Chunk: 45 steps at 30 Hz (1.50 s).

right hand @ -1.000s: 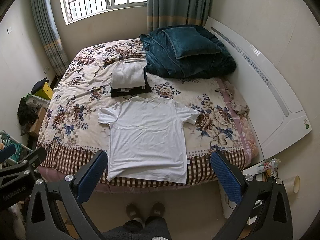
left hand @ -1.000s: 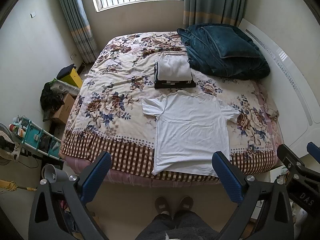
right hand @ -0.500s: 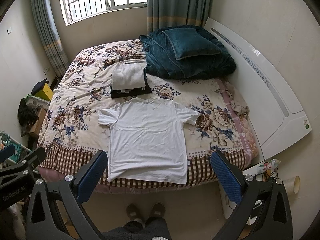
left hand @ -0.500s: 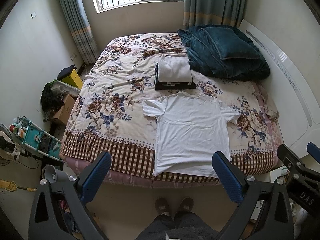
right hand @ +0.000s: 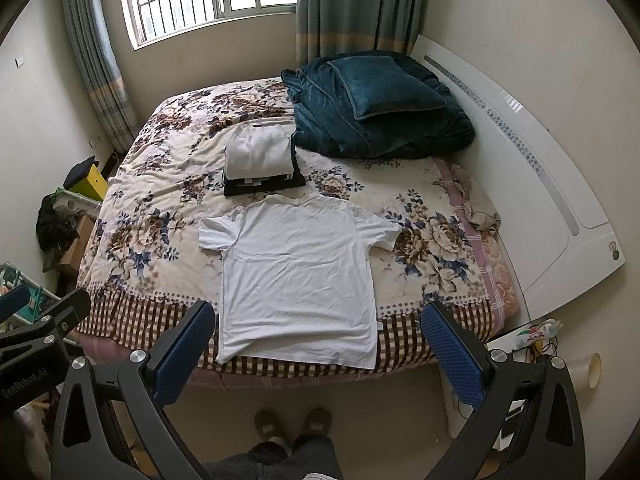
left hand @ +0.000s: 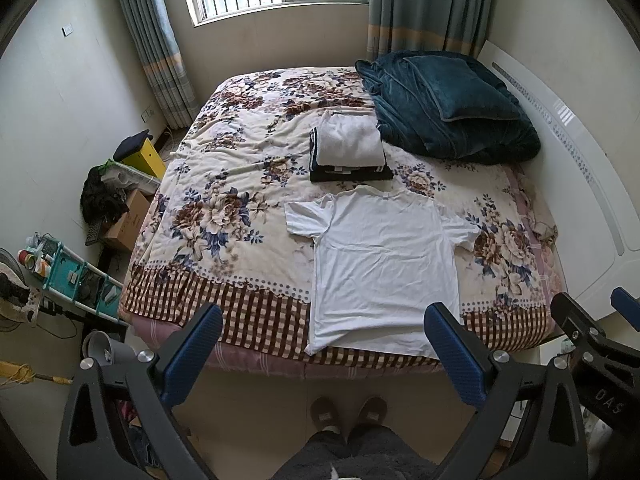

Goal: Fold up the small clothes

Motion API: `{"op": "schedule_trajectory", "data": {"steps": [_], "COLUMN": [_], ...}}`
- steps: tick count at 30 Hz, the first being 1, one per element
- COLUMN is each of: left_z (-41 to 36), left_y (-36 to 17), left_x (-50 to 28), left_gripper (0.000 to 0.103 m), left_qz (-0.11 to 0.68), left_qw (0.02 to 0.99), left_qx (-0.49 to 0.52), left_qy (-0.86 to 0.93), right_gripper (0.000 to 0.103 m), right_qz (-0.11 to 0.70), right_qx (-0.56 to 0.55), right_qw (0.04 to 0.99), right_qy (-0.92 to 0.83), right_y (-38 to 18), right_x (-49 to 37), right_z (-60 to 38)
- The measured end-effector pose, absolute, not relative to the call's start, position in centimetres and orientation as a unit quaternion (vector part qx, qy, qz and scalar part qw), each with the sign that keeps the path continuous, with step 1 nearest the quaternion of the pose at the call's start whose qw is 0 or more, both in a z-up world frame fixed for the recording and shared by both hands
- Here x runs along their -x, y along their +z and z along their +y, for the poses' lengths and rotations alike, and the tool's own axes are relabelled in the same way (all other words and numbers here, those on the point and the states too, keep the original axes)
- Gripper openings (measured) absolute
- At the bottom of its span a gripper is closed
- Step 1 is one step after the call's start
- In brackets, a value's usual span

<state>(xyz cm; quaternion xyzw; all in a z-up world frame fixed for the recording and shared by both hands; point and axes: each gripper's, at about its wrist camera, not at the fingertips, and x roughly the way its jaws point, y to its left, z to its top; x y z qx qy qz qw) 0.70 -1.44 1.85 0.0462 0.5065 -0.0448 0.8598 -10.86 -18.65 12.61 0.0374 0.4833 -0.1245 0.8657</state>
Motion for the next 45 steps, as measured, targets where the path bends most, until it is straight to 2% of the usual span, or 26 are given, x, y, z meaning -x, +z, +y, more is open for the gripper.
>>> {"op": "schedule_trajectory", "data": {"steps": [11, 16, 20, 25, 38, 42, 45], "left_z": [-2.1, -2.6, -4.4, -8.0, -19.0, -20.8, -21.2], "left_y": [1.9, -2.1, -6.8, -14.4, -37.2, -42.7, -46.4], "left_x": [-3.0, -7.8, -12.4, -18.6, -33.1, -36.2, -38.1], "left_gripper": [0.103, 0.103, 0.103, 0.103, 0.103, 0.103, 0.103], "left_qz": [0.501, 0.478, 0.479, 0.525, 0.593, 0.613, 0.629], "left_qw": [0.863, 0.876, 0.875, 0.848, 0.796, 0.779, 0.767], "left_qx": [-0.048, -0.060, -0.062, -0.068, -0.122, -0.127, -0.123], "left_qy": [-0.045, -0.029, -0.015, -0.002, 0.030, 0.038, 0.039], "right_gripper": [0.103, 0.103, 0.103, 0.103, 0.103, 0.103, 0.103], "right_qz": [0.492, 0.487, 0.499, 0.518, 0.594, 0.601, 0.578], "right_qx": [-0.050, -0.064, -0.098, -0.151, -0.218, -0.274, -0.376], "right_qw": [0.859, 0.854, 0.834, 0.802, 0.714, 0.687, 0.665], "right_qy": [-0.131, -0.174, -0.215, -0.257, -0.301, -0.302, -0.287], "right_y": [12.5, 8.2, 2.3, -5.9, -33.3, -40.7, -45.7], "right_x": [9.5, 7.5, 3.8, -1.4, -17.5, -19.8, -19.9], "right_z": [-18.2, -20.3, -24.9, -32.7, -53.1, -56.5, -59.2]}}
